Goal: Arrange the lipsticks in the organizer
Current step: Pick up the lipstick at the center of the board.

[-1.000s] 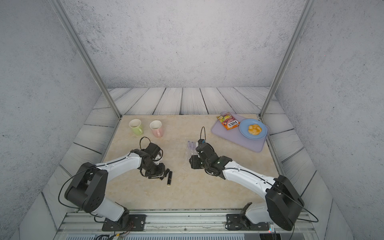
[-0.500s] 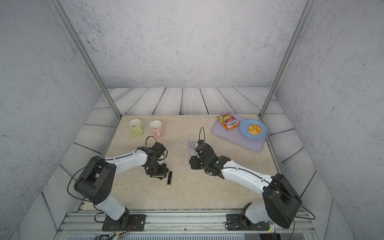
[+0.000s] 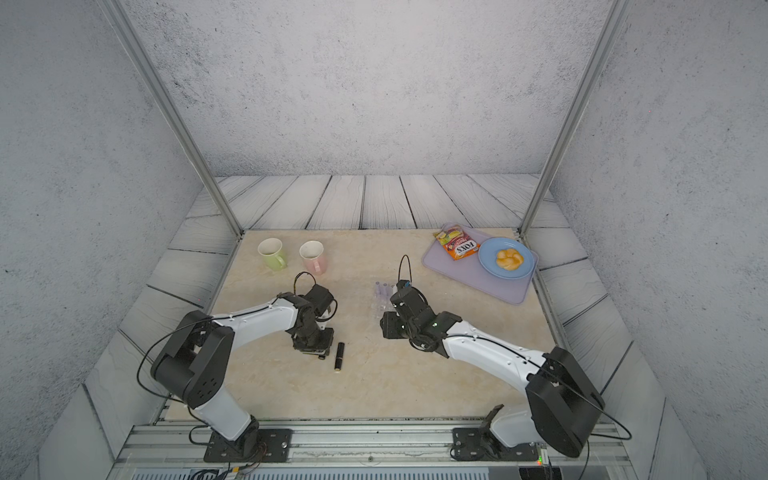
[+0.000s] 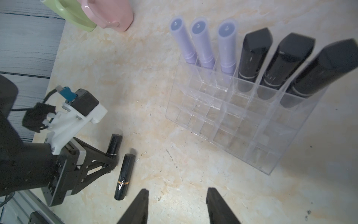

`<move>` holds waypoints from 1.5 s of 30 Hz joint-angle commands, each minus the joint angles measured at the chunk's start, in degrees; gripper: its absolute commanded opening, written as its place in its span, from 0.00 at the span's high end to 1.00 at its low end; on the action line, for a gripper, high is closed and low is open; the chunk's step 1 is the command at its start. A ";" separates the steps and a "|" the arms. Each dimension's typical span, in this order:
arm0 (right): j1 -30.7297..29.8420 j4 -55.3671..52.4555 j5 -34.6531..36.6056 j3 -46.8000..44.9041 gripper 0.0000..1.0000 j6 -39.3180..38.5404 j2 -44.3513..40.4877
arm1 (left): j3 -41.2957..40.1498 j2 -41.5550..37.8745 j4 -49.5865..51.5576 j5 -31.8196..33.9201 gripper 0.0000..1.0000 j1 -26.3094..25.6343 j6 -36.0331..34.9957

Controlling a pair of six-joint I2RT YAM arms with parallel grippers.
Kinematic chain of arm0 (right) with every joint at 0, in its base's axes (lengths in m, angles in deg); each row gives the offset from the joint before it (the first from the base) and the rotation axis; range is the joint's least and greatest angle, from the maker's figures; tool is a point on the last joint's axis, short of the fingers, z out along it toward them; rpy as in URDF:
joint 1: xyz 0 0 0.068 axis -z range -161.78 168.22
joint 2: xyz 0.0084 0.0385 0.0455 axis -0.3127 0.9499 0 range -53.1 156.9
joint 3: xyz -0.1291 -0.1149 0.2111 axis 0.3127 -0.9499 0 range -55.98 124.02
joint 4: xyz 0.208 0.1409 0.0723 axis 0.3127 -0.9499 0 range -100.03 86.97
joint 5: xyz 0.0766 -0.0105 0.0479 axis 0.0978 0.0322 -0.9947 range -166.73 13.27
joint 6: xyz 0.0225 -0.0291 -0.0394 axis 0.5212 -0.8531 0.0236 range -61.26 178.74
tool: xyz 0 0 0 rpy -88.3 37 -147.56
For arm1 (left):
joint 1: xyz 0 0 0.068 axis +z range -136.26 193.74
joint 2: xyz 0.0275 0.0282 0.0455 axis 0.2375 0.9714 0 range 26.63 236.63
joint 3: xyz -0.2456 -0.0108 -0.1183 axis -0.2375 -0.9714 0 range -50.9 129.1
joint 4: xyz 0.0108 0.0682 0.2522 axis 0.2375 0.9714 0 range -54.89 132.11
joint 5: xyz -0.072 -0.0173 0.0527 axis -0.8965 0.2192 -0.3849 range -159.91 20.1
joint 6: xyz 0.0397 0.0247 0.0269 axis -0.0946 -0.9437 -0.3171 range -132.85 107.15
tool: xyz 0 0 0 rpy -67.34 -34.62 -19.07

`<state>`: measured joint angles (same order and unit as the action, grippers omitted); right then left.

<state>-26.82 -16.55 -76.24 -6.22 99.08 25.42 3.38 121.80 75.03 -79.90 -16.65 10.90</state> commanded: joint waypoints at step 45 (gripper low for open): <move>-8.45 15.58 -4.00 9.54 0.72 -11.15 -3.78 | -23.04 -42.07 -57.06 -6.68 0.96 -12.59 -20.56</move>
<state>-35.49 -3.41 -82.80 1.84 88.30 20.94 -21.34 79.42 19.45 -85.46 -28.48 -9.37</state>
